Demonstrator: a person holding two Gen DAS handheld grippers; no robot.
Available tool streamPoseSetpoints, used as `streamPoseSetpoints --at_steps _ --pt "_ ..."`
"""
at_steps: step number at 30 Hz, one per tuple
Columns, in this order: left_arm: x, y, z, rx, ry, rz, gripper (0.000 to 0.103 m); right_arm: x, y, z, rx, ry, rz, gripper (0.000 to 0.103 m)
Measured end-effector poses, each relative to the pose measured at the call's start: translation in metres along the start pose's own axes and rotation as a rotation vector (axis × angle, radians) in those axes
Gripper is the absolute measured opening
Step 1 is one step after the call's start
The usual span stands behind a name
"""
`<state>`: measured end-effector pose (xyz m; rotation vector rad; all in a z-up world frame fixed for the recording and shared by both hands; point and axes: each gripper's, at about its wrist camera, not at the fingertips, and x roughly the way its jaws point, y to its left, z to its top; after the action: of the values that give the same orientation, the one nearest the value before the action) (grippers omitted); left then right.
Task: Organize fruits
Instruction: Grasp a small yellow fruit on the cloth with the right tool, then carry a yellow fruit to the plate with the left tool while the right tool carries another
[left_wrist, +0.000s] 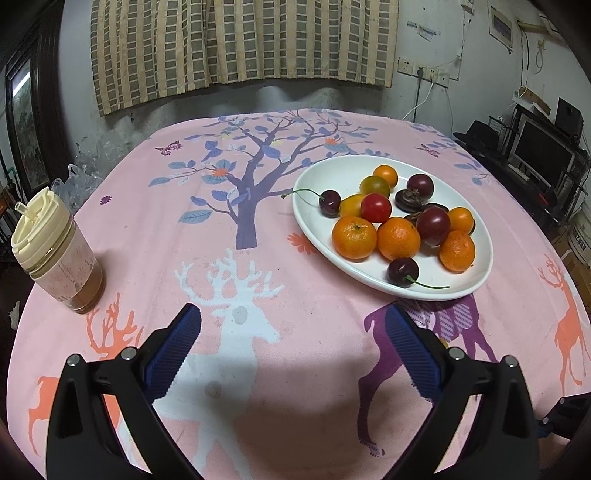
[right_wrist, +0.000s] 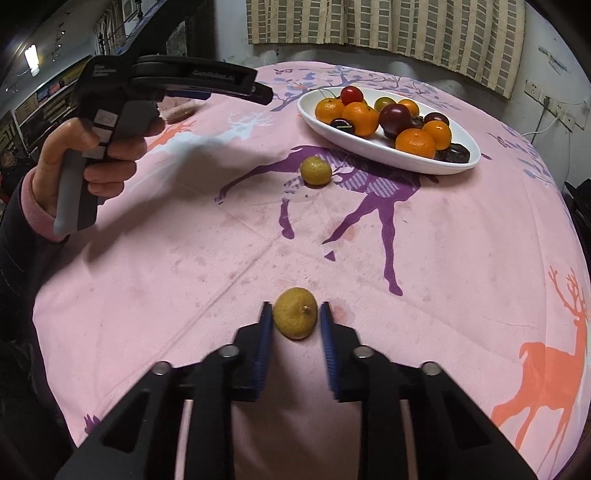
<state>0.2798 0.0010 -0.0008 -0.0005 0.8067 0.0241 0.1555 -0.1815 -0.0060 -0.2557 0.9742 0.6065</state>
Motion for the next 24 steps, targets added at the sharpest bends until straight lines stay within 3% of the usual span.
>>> streamPoseSetpoints --at_steps 3,11,13,15,16,19,21,24 --pt "0.000 0.000 0.000 -0.004 0.000 -0.005 0.098 -0.004 -0.012 0.013 0.062 -0.030 0.025 0.023" --pt "0.001 -0.016 -0.005 0.035 0.015 -0.051 0.098 -0.012 -0.070 0.071 0.309 -0.247 -0.062 0.024" --pt "0.000 -0.022 -0.010 0.056 0.020 -0.098 0.098 -0.003 -0.082 0.069 0.358 -0.236 -0.051 0.024" --pt "-0.001 -0.032 -0.014 0.072 0.036 -0.196 0.098 0.000 -0.087 0.064 0.377 -0.208 -0.065 0.024" --pt "-0.002 -0.036 -0.017 0.076 0.043 -0.241 0.095 0.000 -0.090 0.063 0.388 -0.207 -0.073 0.024" --pt "-0.001 -0.057 -0.026 0.136 0.083 -0.373 0.071 -0.002 -0.096 0.060 0.424 -0.206 -0.065 0.024" --pt "0.001 -0.069 -0.032 0.180 0.082 -0.384 0.064 -0.002 -0.097 0.059 0.434 -0.205 -0.058 0.024" --pt "0.003 -0.083 -0.037 0.235 0.063 -0.364 0.063 -0.003 -0.094 0.058 0.423 -0.207 -0.066 0.024"
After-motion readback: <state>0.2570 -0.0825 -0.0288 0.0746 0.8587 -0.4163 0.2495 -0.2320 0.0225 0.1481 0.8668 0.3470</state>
